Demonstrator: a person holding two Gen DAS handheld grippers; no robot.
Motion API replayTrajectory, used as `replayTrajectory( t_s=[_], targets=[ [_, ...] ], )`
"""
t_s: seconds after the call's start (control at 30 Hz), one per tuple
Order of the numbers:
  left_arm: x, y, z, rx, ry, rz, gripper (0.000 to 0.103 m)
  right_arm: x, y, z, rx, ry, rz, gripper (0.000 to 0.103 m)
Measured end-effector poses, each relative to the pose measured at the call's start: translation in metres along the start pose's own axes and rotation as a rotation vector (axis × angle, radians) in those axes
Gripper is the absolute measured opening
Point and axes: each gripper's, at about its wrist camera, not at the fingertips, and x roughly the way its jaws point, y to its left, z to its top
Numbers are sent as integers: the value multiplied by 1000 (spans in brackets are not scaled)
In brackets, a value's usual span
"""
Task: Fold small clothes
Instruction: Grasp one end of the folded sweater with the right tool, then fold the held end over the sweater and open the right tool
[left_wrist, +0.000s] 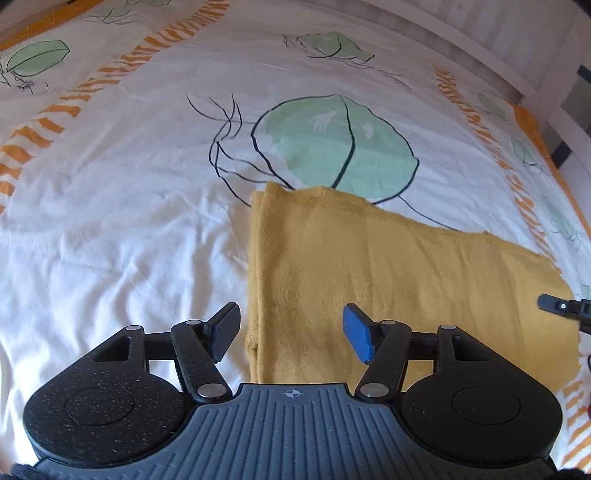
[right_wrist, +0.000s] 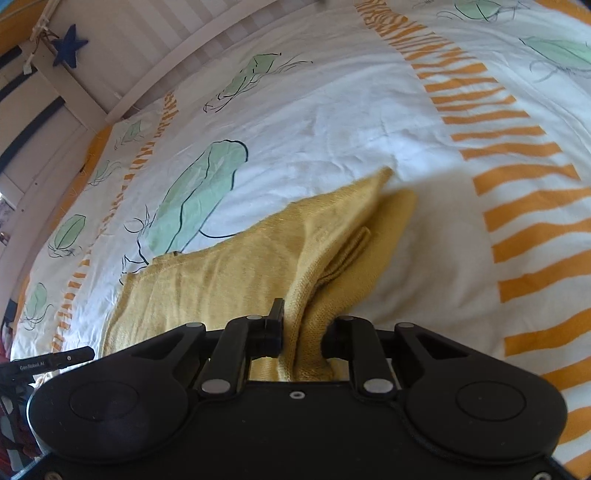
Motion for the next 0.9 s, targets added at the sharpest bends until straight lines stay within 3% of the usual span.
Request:
replayTrajectory(
  t_s=[0.17,0.33,0.6,0.9],
  targets=[
    [-6,13,8,-17,-4,-10,60,4,48,13,-68,15,1,25],
    [-8,25,11,-42,-1,-21,60,20,100,17,-114,29,73,25],
    [-19,47,17,-67,-29,3,60,74,175,-12,-187,112,144,25],
    [-22,62,21,-109,-33,1,60,120,217,-48,-276,158,62,28]
  ],
)
